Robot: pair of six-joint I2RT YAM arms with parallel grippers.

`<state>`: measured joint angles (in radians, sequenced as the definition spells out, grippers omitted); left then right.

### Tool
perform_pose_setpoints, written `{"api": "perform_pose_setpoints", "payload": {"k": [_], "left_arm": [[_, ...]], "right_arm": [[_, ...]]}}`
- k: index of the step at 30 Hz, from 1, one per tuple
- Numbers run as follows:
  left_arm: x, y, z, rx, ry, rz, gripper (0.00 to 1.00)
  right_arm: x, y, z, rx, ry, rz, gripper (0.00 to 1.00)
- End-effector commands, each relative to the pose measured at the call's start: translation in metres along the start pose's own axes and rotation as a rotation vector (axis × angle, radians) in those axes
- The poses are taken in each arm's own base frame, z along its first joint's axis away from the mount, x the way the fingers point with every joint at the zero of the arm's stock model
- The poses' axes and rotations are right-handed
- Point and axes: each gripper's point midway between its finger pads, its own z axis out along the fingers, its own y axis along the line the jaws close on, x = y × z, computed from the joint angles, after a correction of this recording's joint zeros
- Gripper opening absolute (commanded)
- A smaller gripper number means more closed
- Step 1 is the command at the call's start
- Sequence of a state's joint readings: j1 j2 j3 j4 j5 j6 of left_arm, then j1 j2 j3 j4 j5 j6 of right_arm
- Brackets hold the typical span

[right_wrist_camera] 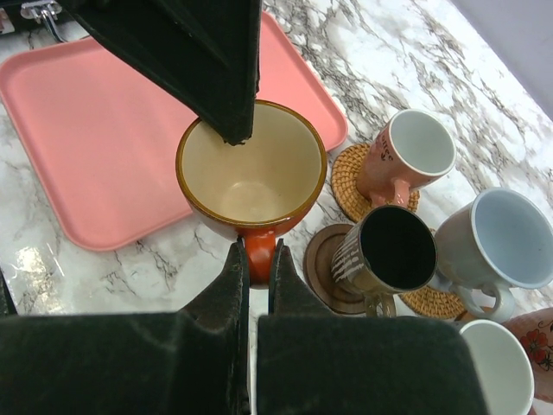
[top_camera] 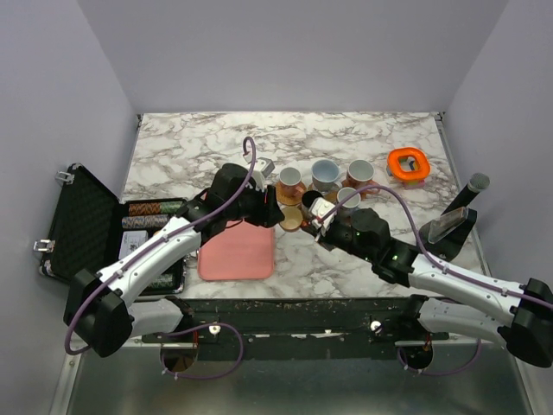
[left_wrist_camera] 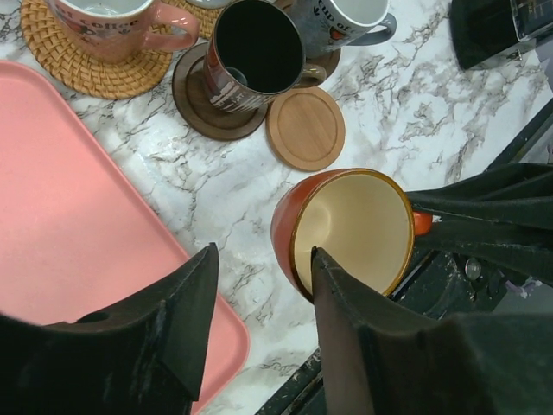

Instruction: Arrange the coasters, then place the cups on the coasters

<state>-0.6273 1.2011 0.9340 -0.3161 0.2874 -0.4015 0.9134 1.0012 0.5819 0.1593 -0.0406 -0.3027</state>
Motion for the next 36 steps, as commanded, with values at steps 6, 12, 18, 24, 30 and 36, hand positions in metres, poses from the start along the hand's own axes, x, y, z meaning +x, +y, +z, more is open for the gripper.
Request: {"api": "perform_pose_setpoints", "payload": {"k": [6, 12, 18, 24, 30, 36], "left_arm": [[0.002, 0.001, 0.013, 0.021, 0.013, -0.007, 0.32], [0.006, -0.006, 0.021, 0.077, 0.053, -0.011, 0.09], [0.003, -0.014, 0.021, 0.123, 0.058, 0.028, 0.0], [-0.008, -0.002, 0.016, 0.041, 0.016, 0.09, 0.0], [-0.004, 0.019, 0.015, -0.063, 0.006, 0.107, 0.0], [0.001, 0.032, 0.017, -0.123, 0.017, 0.108, 0.0]], "right_arm": [[-0.008, -0.009, 0.005, 0.066, -0.011, -0.061, 0.01], [-0.004, -0.009, 0.01, 0.083, 0.02, -0.08, 0.01], [0.001, -0.012, 0.012, 0.112, 0.043, -0.035, 0.02], [0.014, -0.009, 0.018, 0.119, 0.118, 0.054, 0.27], [0.002, -0.004, 0.016, 0.094, 0.063, 0.101, 0.48], [-0.028, -0.014, 0.009, 0.144, -0.04, 0.203, 0.6]]}}
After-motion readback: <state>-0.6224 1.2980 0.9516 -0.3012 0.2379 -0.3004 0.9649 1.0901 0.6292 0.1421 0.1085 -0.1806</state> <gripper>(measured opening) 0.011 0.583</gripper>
